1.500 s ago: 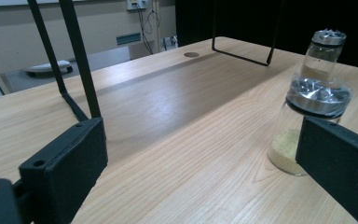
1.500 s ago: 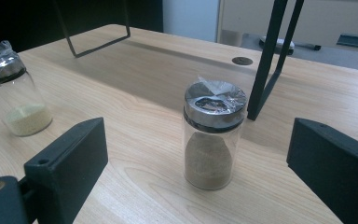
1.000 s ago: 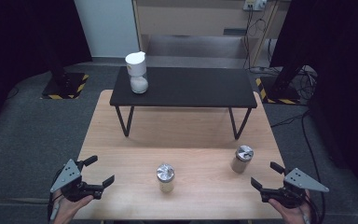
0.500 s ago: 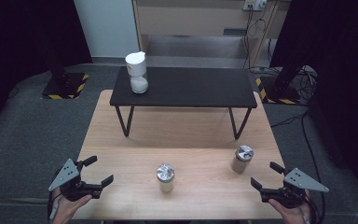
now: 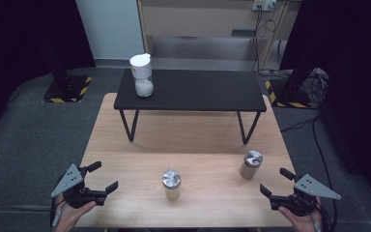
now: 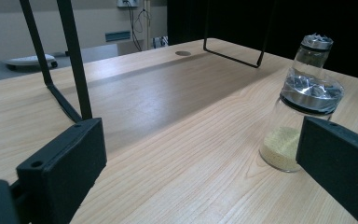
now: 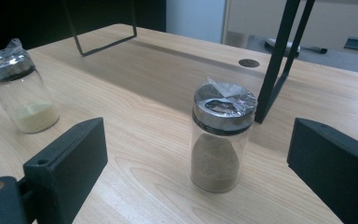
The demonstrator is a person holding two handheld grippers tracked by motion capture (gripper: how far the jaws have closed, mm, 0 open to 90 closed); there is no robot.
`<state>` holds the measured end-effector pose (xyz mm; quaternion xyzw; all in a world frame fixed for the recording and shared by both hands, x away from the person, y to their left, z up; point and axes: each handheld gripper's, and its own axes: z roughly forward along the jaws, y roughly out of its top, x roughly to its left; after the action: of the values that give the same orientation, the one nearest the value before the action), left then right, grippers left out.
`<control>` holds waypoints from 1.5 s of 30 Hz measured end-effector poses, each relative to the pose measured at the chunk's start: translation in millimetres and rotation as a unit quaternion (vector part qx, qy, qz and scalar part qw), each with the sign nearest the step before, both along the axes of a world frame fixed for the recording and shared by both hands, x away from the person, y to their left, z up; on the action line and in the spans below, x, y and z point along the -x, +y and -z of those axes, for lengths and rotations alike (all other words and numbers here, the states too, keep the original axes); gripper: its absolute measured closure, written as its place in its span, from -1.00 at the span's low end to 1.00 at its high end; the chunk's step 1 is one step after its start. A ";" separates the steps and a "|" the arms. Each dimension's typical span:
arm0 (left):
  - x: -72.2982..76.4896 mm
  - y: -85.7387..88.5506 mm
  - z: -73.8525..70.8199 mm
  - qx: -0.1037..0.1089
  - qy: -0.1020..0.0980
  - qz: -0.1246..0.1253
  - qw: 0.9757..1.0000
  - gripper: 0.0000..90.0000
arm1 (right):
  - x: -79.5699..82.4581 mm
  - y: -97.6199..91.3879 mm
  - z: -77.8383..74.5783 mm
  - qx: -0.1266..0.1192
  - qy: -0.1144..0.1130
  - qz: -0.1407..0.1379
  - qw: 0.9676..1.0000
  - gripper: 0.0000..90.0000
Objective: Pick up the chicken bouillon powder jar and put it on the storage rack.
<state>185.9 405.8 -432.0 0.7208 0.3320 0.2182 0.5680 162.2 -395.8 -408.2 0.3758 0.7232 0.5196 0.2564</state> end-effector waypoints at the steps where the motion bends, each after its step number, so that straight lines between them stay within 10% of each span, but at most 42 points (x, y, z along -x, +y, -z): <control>1: -0.2 -0.2 0.1 0.000 0.000 0.000 1.000 -0.99 | 0.2 0.0 -0.1 -0.001 -0.001 -0.001 1.000 -0.89; 45: -0.9 0.5 1.0 0.003 0.007 -0.005 1.000 -0.99 | -33.1 18.6 -30.1 -0.001 0.002 -0.104 0.995 -0.88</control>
<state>186.8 406.3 -433.0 0.7189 0.3407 0.2151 0.5664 195.3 -377.2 -378.1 0.3000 0.7580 0.5438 0.1995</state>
